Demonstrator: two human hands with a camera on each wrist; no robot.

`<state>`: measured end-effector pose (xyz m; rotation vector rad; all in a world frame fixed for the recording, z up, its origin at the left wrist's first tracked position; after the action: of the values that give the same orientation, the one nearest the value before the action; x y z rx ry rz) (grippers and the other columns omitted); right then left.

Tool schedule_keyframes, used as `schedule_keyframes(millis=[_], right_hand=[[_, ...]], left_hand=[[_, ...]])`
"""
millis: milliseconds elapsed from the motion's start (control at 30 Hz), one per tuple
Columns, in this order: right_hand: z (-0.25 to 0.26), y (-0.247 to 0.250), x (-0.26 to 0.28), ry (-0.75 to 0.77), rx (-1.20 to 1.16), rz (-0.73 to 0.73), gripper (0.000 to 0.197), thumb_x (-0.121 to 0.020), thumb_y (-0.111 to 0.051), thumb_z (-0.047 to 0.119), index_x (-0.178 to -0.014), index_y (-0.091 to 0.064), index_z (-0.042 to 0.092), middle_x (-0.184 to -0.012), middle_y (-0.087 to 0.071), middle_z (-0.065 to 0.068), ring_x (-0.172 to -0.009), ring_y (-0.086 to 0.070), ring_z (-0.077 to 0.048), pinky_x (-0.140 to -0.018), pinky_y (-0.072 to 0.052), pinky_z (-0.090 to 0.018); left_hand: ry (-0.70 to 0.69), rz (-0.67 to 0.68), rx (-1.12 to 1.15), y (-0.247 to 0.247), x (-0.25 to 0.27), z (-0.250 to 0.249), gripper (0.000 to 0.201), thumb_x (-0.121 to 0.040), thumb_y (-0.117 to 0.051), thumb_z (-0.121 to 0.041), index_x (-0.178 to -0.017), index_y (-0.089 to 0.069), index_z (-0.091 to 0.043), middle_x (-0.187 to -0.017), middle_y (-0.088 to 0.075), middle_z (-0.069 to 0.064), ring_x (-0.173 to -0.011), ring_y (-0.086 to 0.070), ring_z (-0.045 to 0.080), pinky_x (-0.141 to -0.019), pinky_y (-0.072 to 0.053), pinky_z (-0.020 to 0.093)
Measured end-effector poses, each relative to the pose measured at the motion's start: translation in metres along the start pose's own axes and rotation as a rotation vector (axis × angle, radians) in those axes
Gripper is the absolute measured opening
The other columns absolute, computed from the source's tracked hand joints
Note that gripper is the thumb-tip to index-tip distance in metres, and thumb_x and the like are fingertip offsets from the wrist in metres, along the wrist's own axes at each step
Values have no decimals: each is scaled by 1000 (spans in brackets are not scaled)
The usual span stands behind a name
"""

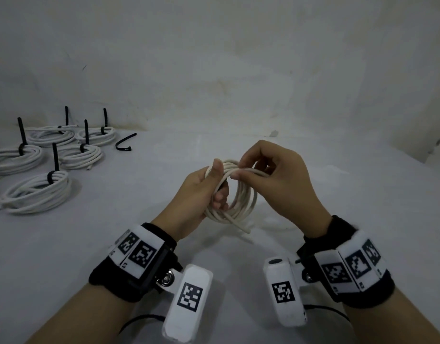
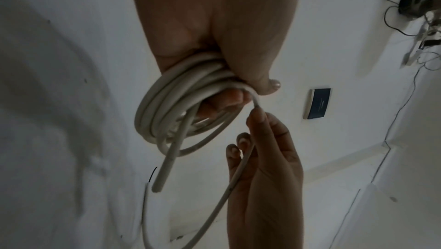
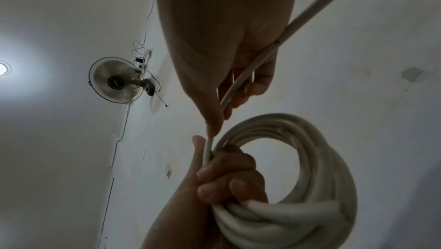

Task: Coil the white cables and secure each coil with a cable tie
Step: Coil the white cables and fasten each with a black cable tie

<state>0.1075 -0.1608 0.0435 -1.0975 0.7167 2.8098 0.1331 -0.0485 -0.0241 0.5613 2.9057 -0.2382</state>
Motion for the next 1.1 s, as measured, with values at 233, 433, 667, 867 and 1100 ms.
schedule_keyframes(millis=[233, 433, 667, 867, 1100], right_hand=[[4, -14, 3, 75, 98, 107, 38, -85, -63, 20, -121, -54, 29, -110, -53, 1, -104, -52, -3, -82, -45, -13], [-3, -23, 4, 110, 195, 250, 51, -77, -52, 1, -127, -57, 13, -107, -62, -5, -89, -61, -9, -81, -47, -20], [-11, -21, 5, 0, 188, 299, 53, -78, -48, 15, -129, -59, 25, -94, -70, -3, -83, -67, -17, -73, -54, -38], [-12, -17, 4, 7, 208, 264, 47, -80, -51, 11, -125, -63, 20, -83, -71, -9, -74, -68, -21, -68, -56, -43], [-10, -10, 2, 27, 101, 155, 40, -82, -56, 8, -121, -64, 14, -93, -70, 1, -80, -69, -12, -71, -57, -32]], left_hand=[[39, 50, 177, -3, 1, -3, 21, -75, -62, -16, -56, -66, -22, -44, -32, -7, -38, -29, 4, -43, -37, 18], [58, 24, 37, 4, 0, -4, 26, -74, -68, 0, -58, -52, -14, -43, -37, -3, -39, -35, 9, -44, -43, 21], [-190, -128, -348, 27, 2, -33, 36, -75, -66, -33, -104, -67, -10, -67, -68, 6, -53, -64, 20, -53, -52, 26], [-231, -128, -402, 24, 0, -29, 29, -88, -54, -34, -100, -70, -13, -67, -67, 1, -52, -62, 15, -51, -51, 24], [116, 25, 142, 5, 3, -1, 50, -65, -48, -62, -68, -40, -12, -43, -32, -6, -39, -43, 9, -57, -52, 27]])
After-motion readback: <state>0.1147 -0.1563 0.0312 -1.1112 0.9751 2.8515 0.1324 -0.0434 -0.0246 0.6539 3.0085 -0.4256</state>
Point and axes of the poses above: each hand's wrist, its own x-axis away from the middle knuckle, its own y-axis out of the back of the hand, z = x × y, the point moved 9 cm from there along -x, towards the middle knuckle
